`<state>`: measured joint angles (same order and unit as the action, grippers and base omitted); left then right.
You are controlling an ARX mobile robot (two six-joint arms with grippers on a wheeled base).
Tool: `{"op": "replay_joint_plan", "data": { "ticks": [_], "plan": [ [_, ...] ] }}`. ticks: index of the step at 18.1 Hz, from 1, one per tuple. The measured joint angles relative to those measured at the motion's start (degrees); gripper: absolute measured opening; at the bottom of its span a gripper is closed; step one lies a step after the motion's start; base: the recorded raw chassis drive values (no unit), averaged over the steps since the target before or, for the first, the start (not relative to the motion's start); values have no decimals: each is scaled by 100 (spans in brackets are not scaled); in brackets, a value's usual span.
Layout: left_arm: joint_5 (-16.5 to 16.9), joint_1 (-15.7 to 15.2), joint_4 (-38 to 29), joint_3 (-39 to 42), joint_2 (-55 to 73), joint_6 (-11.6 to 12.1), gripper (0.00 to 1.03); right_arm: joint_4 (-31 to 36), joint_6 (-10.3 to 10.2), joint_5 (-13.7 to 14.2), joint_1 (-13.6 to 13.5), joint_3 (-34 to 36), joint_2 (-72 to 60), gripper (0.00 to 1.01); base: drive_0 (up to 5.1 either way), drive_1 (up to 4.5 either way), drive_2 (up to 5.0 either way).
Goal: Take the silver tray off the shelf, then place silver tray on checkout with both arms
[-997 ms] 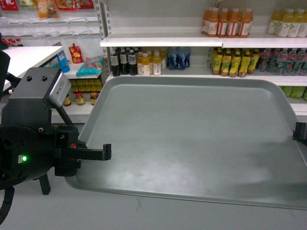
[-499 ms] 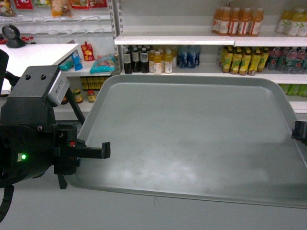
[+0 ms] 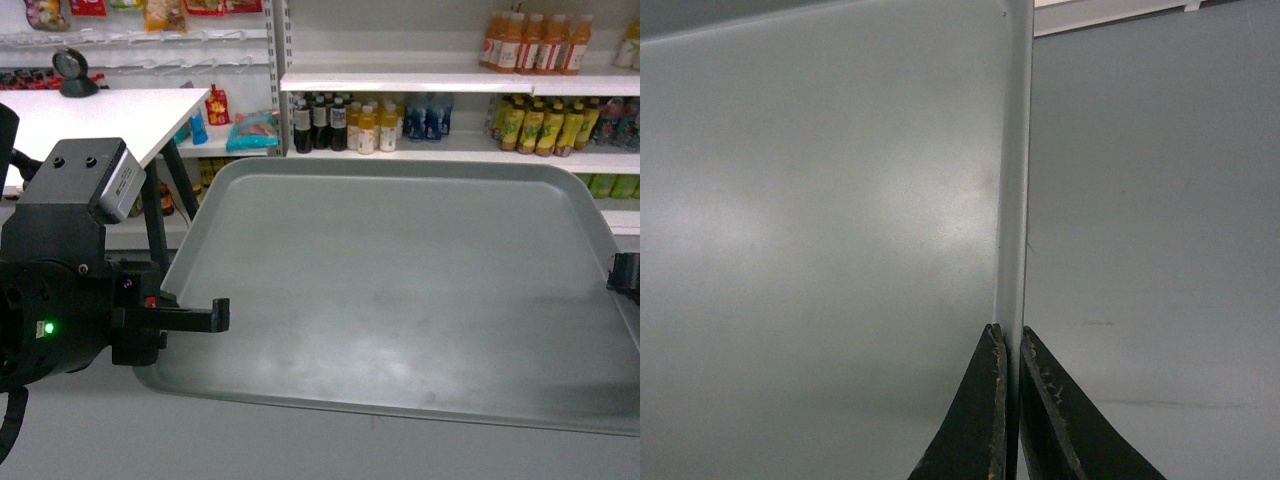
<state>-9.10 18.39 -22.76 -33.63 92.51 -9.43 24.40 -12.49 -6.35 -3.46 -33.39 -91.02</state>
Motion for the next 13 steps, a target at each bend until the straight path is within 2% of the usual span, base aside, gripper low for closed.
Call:
{"op": "replay_joint_plan", "data": {
  "ticks": [13],
  "plan": [
    [-4, 0, -13, 0, 0, 4, 3, 4, 0, 4, 2, 2, 0, 2, -502, 243, 243]
  ]
}}
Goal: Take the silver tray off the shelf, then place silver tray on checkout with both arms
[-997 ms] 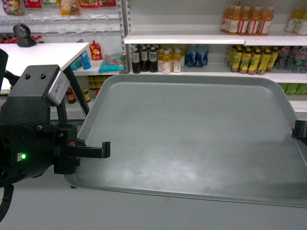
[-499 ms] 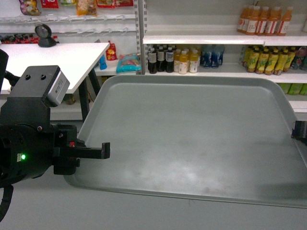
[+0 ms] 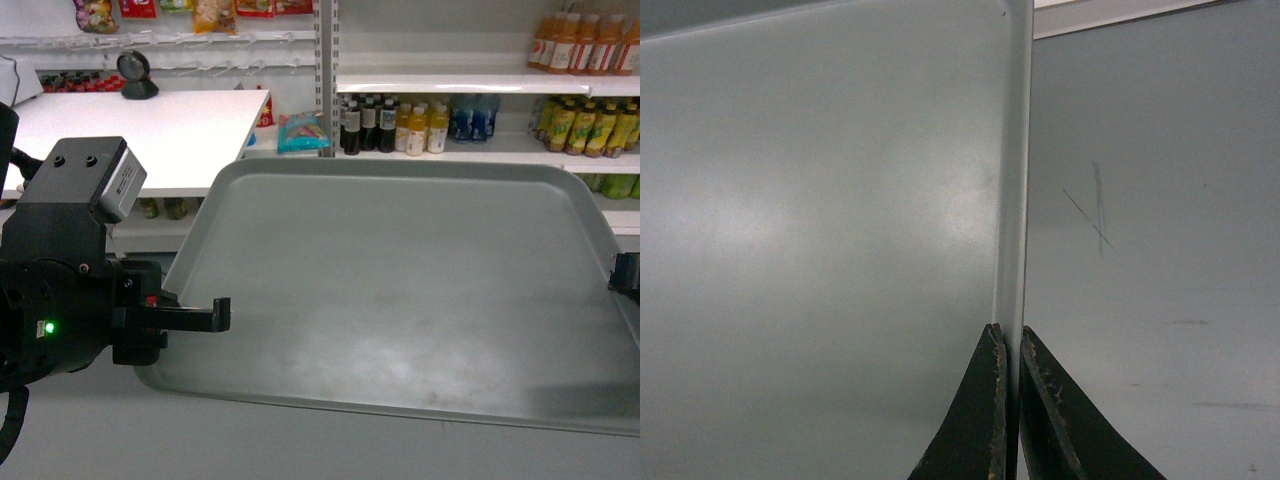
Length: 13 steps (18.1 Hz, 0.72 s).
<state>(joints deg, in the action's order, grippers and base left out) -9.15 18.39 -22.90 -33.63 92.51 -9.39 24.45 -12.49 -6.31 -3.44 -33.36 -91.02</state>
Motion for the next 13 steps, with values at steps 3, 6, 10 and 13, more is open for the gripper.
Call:
{"op": "replay_joint_plan", "data": {
  "ticks": [3, 6, 10, 13],
  "plan": [
    [2, 0, 2, 0, 0, 0, 3, 4, 0, -2, 0, 0, 0, 2, -500, 245, 245],
    [-2, 0, -2, 0, 0, 0, 3, 9, 0, -2, 0, 0, 0, 2, -502, 244, 244],
    [0, 0, -13, 0, 0, 0, 3, 4, 0, 0, 2, 0, 0, 2, -499, 246, 246],
    [0, 0, -15, 0, 0, 0, 3, 15, 0, 0, 0, 0, 0, 2, -500, 245, 245]
  ]
}}
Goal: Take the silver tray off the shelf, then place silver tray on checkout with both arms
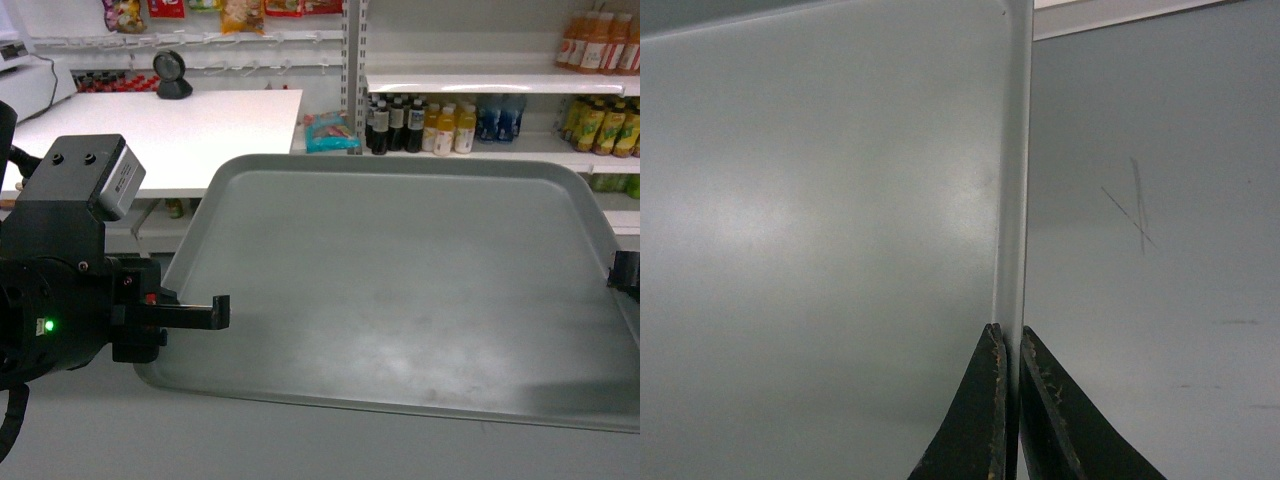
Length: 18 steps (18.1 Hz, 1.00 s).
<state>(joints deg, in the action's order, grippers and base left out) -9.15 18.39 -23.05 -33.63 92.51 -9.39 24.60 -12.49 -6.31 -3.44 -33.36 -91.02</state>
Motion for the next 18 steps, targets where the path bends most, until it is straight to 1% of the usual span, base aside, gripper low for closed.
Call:
{"op": "replay_joint_plan", "data": {
  "ticks": [18],
  "plan": [
    [-4, 0, 17, 0, 0, 35, 3, -13, 0, -4, -2, 0, 2, 2, -500, 245, 245]
  ]
}}
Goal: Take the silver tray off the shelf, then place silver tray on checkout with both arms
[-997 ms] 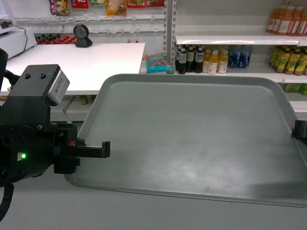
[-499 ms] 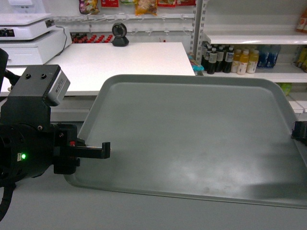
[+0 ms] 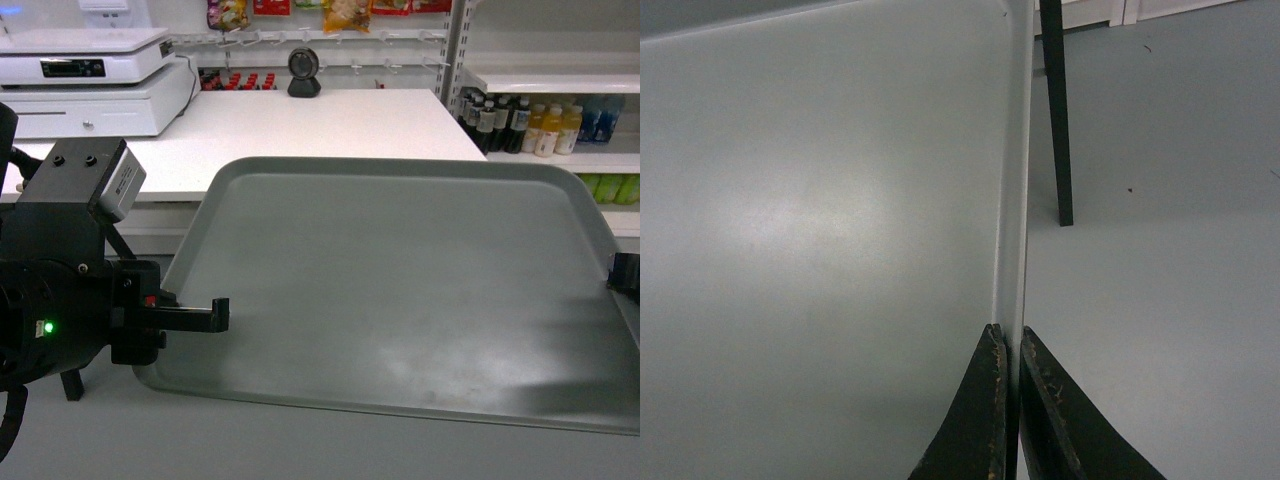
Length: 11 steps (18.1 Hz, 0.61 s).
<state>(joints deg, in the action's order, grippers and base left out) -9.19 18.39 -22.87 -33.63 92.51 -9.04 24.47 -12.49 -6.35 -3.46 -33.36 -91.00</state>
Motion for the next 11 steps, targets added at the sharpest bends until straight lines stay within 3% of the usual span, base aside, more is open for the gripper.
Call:
{"op": "replay_joint_plan", "data": {
  "ticks": [4, 7, 11],
  "plan": [
    [0, -42, 0, 0, 0, 4, 3, 4, -7, -2, -35, 0, -2, 2, 0, 0, 0],
    [0, -9, -22, 2, -11, 2, 3, -2, -9, 7, -22, 0, 0, 2, -268, 489, -252],
    [-2, -20, 2, 0, -9, 4, 3, 7, -11, 7, -31, 0, 0, 2, 27, 404, -350]
  ]
}}
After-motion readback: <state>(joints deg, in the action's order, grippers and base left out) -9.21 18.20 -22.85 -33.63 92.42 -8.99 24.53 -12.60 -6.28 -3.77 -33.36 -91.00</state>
